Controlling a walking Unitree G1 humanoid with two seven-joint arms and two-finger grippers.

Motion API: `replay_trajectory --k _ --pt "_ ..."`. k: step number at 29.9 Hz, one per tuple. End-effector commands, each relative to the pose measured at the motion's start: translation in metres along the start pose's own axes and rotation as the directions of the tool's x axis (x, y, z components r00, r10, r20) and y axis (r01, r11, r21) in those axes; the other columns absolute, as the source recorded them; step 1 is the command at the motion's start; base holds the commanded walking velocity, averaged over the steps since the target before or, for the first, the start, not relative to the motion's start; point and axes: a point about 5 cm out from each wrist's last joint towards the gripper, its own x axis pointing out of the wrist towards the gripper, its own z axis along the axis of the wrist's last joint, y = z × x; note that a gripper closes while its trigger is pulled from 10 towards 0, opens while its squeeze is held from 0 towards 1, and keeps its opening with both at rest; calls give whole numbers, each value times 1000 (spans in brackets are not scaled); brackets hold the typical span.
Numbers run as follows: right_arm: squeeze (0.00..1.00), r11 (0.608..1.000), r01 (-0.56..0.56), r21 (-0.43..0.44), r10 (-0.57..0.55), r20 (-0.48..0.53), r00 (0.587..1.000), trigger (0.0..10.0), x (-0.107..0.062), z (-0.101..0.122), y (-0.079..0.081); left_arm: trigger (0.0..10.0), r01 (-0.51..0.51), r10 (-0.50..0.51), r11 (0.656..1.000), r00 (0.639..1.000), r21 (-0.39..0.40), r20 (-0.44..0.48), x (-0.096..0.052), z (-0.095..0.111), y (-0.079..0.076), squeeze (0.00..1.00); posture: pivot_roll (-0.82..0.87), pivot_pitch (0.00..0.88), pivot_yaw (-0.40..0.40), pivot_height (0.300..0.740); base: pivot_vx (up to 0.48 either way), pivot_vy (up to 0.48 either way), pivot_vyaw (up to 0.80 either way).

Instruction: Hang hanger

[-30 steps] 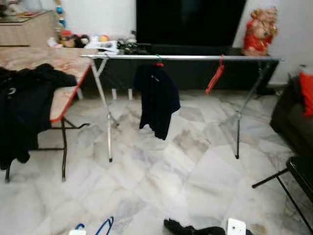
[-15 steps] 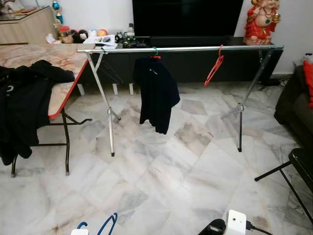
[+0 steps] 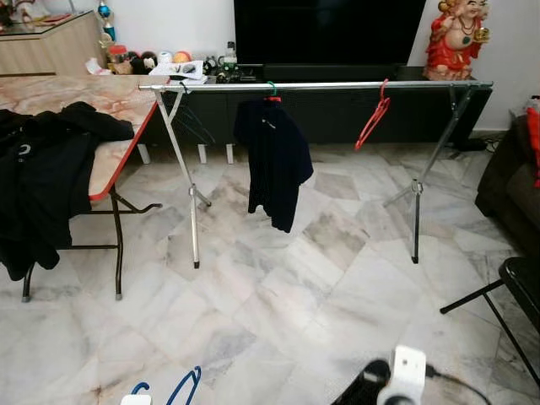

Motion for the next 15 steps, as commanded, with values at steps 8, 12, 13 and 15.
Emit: replay_trajectory --k 8,12,13,15 --pt "0 996 -70 -47 77 172 982 10000 14 57 18 10000 -4 4 1000 1000 -2 -7 0 0 3 0 106 39 19 740 229 0 0" --pt "0 993 -86 -80 99 183 978 10000 16 66 23 10000 -4 4 1000 1000 1 -5 0 0 3 0 109 39 17 740 271 0 0" --pt "0 992 -91 -92 108 190 976 10000 16 68 24 10000 -5 5 1000 1000 0 -2 0 0 3 0 109 39 16 740 0 0 0" --pt "0 987 -103 -121 126 199 972 10000 17 71 27 10000 -6 6 1000 1000 1 5 0 0 3 0 113 41 15 740 0 0 0"
